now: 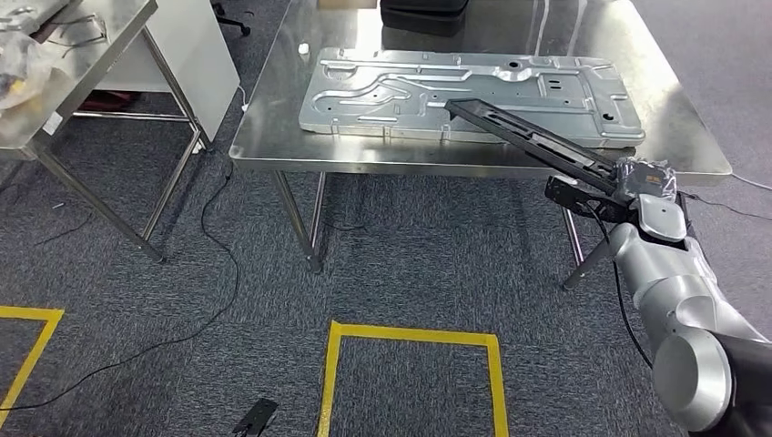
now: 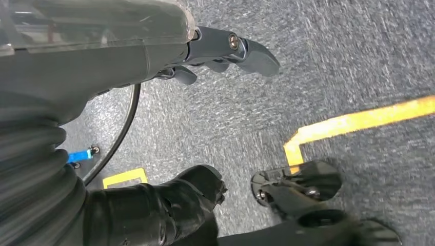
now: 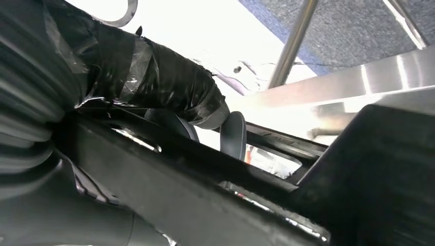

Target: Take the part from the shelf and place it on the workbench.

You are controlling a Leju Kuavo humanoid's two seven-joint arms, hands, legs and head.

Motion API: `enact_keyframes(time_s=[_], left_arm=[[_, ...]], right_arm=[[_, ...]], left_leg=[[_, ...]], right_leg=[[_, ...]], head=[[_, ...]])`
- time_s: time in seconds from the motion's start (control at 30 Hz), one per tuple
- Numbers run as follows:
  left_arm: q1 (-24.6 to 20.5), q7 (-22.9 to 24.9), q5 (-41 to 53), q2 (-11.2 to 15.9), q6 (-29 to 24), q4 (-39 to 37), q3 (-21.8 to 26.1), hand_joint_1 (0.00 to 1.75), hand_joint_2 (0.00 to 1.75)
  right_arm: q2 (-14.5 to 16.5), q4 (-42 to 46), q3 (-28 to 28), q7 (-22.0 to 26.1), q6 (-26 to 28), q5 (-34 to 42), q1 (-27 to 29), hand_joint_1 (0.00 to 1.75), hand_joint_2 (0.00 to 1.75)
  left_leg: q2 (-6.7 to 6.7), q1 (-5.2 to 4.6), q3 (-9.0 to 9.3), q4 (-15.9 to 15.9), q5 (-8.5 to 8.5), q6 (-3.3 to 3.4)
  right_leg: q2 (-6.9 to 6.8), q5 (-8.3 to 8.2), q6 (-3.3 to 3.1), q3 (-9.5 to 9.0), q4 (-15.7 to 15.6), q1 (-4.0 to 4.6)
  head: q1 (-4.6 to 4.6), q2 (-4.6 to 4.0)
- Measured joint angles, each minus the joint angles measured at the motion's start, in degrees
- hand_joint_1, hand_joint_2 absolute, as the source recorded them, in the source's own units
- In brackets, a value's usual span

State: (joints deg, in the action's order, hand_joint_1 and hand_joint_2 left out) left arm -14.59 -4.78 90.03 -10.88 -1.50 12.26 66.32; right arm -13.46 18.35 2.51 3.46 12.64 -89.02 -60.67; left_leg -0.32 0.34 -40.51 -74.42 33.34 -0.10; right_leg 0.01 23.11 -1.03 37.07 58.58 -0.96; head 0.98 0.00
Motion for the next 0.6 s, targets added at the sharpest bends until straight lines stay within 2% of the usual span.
enact_keyframes(time_s=[0.03,0.07,0.13,0.17,0.2,0.3,0.37,0.4,0.47,0.5,0.53,0.57,0.6], left_arm=[[0.1,0.0,0.0,0.0,0.0,0.0,0.0,0.0,1.75],[0.1,0.1,0.0,0.0,-0.1,0.0,0.0,0.0,1.75],[0.1,0.1,0.0,0.0,-0.2,0.0,0.0,0.0,1.75],[0.0,0.2,0.0,0.1,-0.2,0.0,0.0,0.0,1.75],[-0.1,0.2,0.0,0.1,-0.2,0.0,0.0,0.0,1.75],[-0.1,0.2,0.0,0.2,-0.1,0.0,0.0,0.0,1.75],[-0.1,0.2,0.0,0.2,-0.1,0.0,0.0,0.0,1.75],[-0.2,0.2,0.0,0.1,-0.1,0.0,0.0,0.0,1.75],[-0.3,0.2,0.0,0.1,-0.1,0.0,0.0,0.0,1.75],[-0.3,0.2,0.0,0.1,-0.1,0.0,0.0,0.0,1.75],[-0.2,0.2,0.0,0.1,-0.1,0.0,0.0,0.0,1.75],[-0.2,0.2,0.0,0.1,-0.1,0.0,0.0,0.0,1.75],[-0.2,0.2,0.0,0.1,-0.1,0.0,0.0,0.0,1.75]], right_arm=[[0.0,0.0,0.0,0.0,0.1,0.0,0.4,1.75,1.75],[0.0,0.0,0.0,0.1,0.1,0.0,0.8,1.75,1.75],[0.0,0.0,0.0,0.1,0.2,0.0,1.3,1.75,1.75],[0.0,0.0,0.0,0.1,0.2,0.0,1.4,1.75,1.75],[0.0,0.0,0.0,0.1,0.3,0.0,1.4,1.75,1.75],[0.0,0.0,0.3,0.1,0.4,0.1,1.4,1.75,1.75],[0.0,0.1,0.4,0.1,0.4,0.1,1.5,1.75,1.75],[0.0,0.1,0.4,0.1,0.5,0.1,1.6,1.75,1.75],[-0.1,0.1,0.6,0.1,0.6,0.1,1.7,1.75,1.75],[-0.1,0.1,0.7,0.1,0.6,0.1,1.8,1.75,1.75],[-0.1,0.0,0.9,0.1,0.7,0.1,2.0,1.75,1.75],[-0.1,0.0,0.9,0.1,0.7,0.1,2.1,1.75,1.75],[-0.1,0.0,1.0,0.1,0.7,0.1,2.2,1.75,1.75]], left_leg=[[0.0,-0.01,-1.09,-0.5,0.1,0.05],[0.0,-0.05,-1.2,0.9,-1.29,0.25],[0.01,-0.32,0.95,8.6,-7.01,1.14],[0.04,-0.52,2.18,12.3,-8.86,1.6],[0.05,-0.69,3.12,14.9,-9.95,1.94],[0.0,-0.75,4.02,16.5,-10.53,2.32],[0.1,-0.4,4.62,17.4,-11.1,2.71],[0.15,-0.2,4.89,17.8,-11.29,2.91],[0.12,-0.19,4.99,17.9,-11.25,3.09],[0.08,-0.19,4.99,17.8,-11.15,3.1],[0.03,-0.18,5.0,17.7,-11.02,3.07],[-0.01,-0.15,5.01,17.5,-10.86,2.97],[-0.04,-0.11,5.03,17.2,-10.65,2.81]], right_leg=[[0.07,0.36,-0.06,-0.43,0.0,0.13],[0.14,0.73,-0.08,-0.94,0.1,0.29],[0.2,1.44,-0.05,-1.99,0.1,0.58],[0.21,1.7,0.05,-2.33,0.1,0.72],[0.22,1.88,0.23,-2.46,0.0,0.8],[0.23,2.15,1.1,-2.53,-0.1,0.86],[0.21,3.28,1.63,-2.03,1.2,0.83],[0.2,4.62,1.87,-1.01,3.4,0.77],[0.19,8.01,2.3,2.49,10.6,0.4],[0.17,9.04,2.53,4.23,13.9,0.26],[0.15,9.06,2.71,5.24,15.5,0.11],[0.13,8.02,2.85,5.19,14.9,-0.04],[0.09,6.04,2.96,3.98,12.1,-0.18]], head=[[0.01,0.0],[0.0,0.0],[-0.02,0.0],[-0.02,0.0],[-0.02,0.0],[0.0,0.0],[-0.06,0.0],[-0.11,0.0],[-0.16,0.0],[-0.17,0.0],[-0.17,0.0],[-0.17,0.0],[-0.17,0.0]])
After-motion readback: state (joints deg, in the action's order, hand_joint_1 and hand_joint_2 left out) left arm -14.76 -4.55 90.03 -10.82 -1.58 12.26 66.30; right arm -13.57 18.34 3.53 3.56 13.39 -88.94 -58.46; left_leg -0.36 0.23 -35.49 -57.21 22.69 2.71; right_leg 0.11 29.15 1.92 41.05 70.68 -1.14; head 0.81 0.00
